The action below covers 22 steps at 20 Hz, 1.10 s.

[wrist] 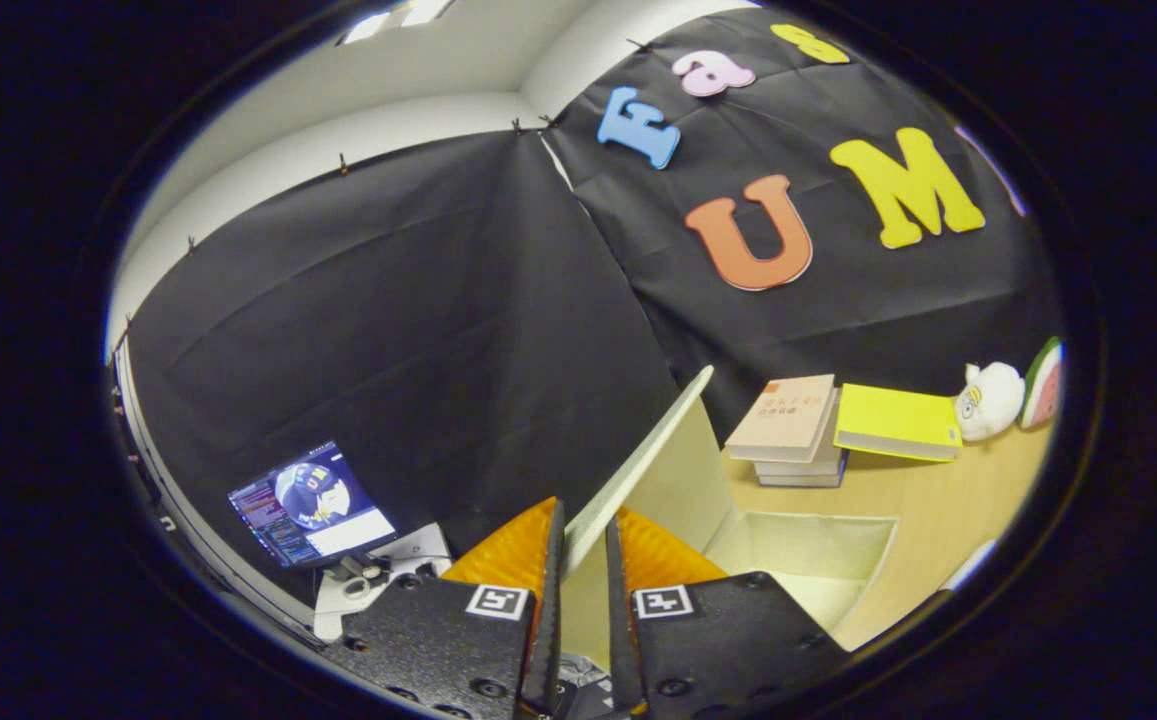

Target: Open the storage box then place both shoes into the box .Put the left shoe in first, then the right shoe, with the right side of both shoes facing outward in a uniform manner.

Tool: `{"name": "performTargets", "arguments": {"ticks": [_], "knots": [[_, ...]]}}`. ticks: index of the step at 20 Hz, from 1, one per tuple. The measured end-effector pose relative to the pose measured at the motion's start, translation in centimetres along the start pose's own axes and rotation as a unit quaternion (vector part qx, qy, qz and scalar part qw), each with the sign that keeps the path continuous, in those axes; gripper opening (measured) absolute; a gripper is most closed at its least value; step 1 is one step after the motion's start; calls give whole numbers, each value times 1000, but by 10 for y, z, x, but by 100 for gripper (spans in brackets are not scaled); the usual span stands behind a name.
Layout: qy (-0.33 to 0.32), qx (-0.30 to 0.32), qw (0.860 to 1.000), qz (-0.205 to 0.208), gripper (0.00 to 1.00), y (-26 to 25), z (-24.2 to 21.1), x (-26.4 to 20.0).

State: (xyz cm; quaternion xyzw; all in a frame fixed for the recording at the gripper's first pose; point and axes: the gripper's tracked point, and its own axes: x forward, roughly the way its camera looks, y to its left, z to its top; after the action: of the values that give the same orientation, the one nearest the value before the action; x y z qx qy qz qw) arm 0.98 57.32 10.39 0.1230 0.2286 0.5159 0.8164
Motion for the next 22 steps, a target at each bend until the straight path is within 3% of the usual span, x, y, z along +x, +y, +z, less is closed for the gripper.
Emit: {"name": "performTargets", "arguments": {"ticks": [6,7,10,13,18,22], "knots": [[36,-6,999,7,33,31,-9,58],[31,-29,999,-4,39,29,-8,62],[1,-97,995,-36,93,25,-2,65],[-21,-119,991,-56,100,15,-3,57],[-58,-124,986,-95,100,-12,7,23],[-82,-145,976,-144,100,-48,7,-29]]}}
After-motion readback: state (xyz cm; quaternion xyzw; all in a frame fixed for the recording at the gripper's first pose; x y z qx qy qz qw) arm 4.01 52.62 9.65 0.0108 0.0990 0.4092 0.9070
